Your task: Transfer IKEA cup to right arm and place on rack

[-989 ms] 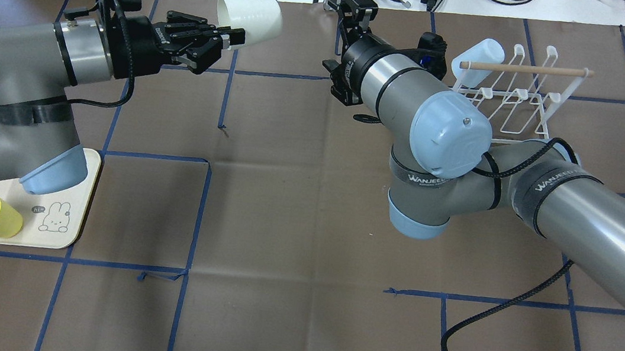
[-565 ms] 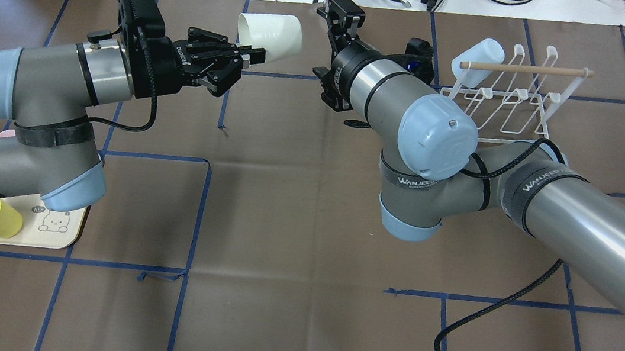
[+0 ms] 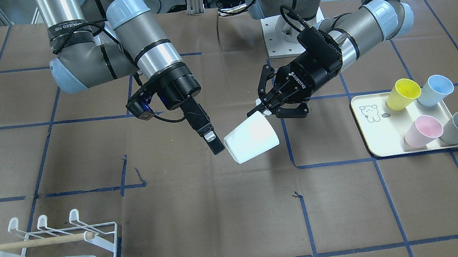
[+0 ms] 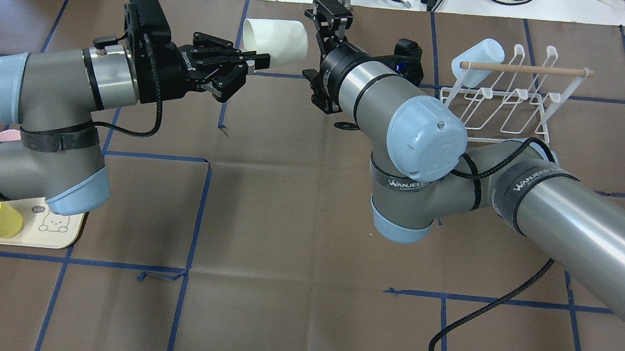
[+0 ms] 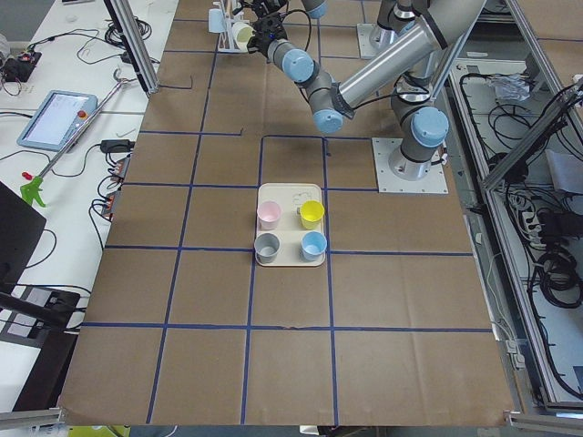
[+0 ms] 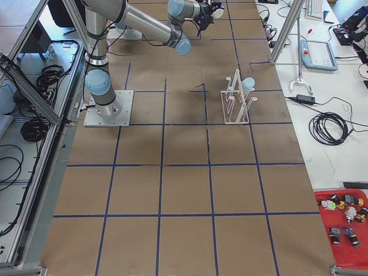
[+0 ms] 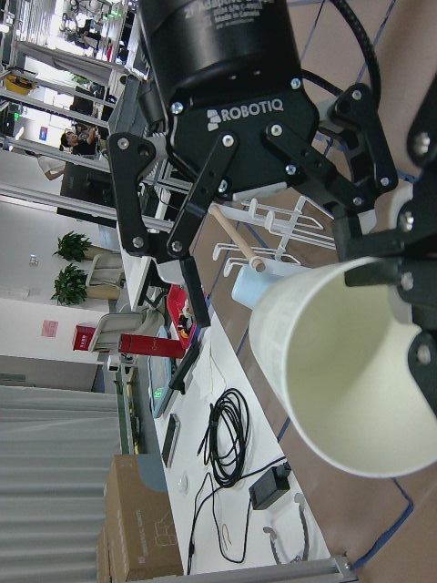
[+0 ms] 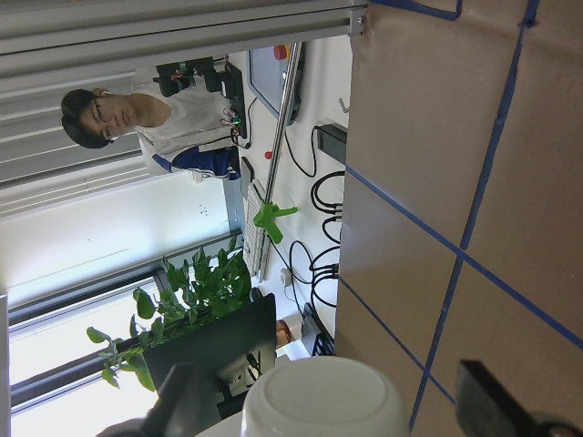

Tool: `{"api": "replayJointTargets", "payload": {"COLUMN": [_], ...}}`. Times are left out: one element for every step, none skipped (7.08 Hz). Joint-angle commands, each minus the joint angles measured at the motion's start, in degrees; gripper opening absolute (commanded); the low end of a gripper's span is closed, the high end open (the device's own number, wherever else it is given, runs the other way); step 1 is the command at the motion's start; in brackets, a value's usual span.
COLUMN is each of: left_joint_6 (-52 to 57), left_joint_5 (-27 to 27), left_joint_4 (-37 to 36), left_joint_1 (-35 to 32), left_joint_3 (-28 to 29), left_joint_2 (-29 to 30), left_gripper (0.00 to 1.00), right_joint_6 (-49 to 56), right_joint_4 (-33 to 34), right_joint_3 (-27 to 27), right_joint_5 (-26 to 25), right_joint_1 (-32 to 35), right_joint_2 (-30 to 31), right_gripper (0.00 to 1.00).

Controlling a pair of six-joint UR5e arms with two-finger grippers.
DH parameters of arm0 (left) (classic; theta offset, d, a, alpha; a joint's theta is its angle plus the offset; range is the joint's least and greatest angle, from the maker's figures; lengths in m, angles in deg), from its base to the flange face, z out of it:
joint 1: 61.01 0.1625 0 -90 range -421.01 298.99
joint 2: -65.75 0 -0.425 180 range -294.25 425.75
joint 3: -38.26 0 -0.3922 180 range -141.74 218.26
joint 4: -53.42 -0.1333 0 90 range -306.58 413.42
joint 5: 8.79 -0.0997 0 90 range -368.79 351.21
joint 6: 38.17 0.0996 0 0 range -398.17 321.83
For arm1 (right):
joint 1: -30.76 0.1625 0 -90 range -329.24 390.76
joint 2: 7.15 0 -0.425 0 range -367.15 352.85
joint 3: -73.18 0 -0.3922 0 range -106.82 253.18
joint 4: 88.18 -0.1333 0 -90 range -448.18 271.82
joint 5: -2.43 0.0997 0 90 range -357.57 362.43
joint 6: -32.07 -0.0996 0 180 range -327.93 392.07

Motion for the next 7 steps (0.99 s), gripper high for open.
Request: {"api": "replayJointTargets", "payload": {"left_joint_6": [-0.07, -0.5, -0.59, -0.59, -0.68, -0.68, -0.68], "left_joint_5": [-0.01, -0.19, -0.28, -0.19, -0.19, -0.19, -0.19], "left_joint_4": [-0.01, -0.01, -0.01, -0.01, -0.01, -0.09, -0.09], "left_joint_1": [-0.08, -0.08, -0.08, -0.08, -0.08, -0.08, -0.08], "left_joint_3": [-0.02, 0.07, 0.07, 0.07, 0.07, 0.07, 0.07], "left_joint_2": [-0.04, -0.04, -0.04, -0.04, -0.04, -0.04, -0.13], "left_gripper": [0.05, 0.05, 0.05, 0.06, 0.06, 0.06, 0.06], "right_joint_6": [-0.1, -0.1, -0.1, -0.1, -0.27, -0.97, -0.98], "right_joint_4": [-0.08, -0.26, -0.26, -0.26, -0.35, -0.52, -0.7], "right_joint_3": [1.19, 1.89, 3.2, 4.08, 4.18, 4.79, 5.32], "right_joint_5": [-0.07, -0.33, -0.42, -0.51, -0.51, -0.51, -0.25], "right_joint_1": [0.86, 1.47, 1.74, 1.83, 1.83, 1.83, 1.83], "right_joint_2": [-1.05, -1.49, -2.37, -2.9, -2.9, -3.17, -3.86], "right_gripper": [0.99, 0.99, 0.98, 0.98, 0.98, 0.98, 0.98]}}
